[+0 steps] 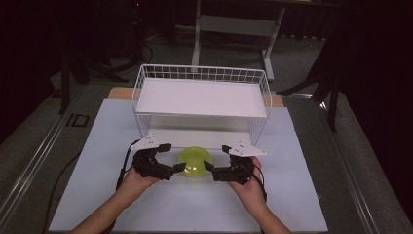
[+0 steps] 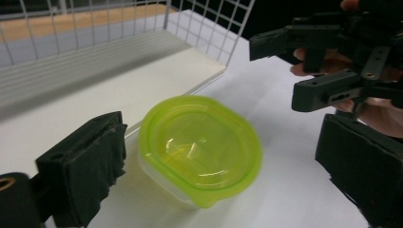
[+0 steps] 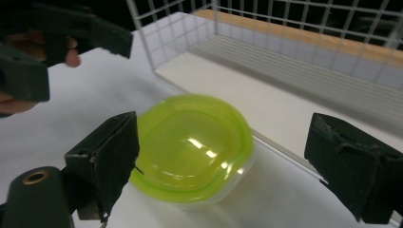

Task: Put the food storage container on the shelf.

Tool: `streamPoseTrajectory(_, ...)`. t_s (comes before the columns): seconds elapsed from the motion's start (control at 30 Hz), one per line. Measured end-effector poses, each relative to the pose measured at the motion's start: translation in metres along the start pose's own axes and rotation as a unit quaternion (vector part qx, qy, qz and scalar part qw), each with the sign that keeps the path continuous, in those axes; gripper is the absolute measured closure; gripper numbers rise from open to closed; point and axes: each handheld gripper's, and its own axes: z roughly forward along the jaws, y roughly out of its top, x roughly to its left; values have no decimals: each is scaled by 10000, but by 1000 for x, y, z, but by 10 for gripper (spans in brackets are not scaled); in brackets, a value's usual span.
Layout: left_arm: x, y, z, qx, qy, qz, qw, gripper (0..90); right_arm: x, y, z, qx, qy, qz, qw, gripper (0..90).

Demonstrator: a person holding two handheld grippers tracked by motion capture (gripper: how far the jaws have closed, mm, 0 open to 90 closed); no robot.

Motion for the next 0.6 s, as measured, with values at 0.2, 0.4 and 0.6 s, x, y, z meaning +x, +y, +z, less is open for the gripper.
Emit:
streamPoseTrajectory(0.2,10,-7,9,122,218,-298,9992,69,-3,-2,8,224,-46,177,9996,153)
streamPoseTrajectory(0.4,14,-10,16,282,279,-553,9977,188,-4,-5,18,393,-59,234,9989,206)
streamPoseTrajectory(0.6,21,-16,24,623,278,-864,9939,283,-8,-11,26,504,-1,388,9980,228)
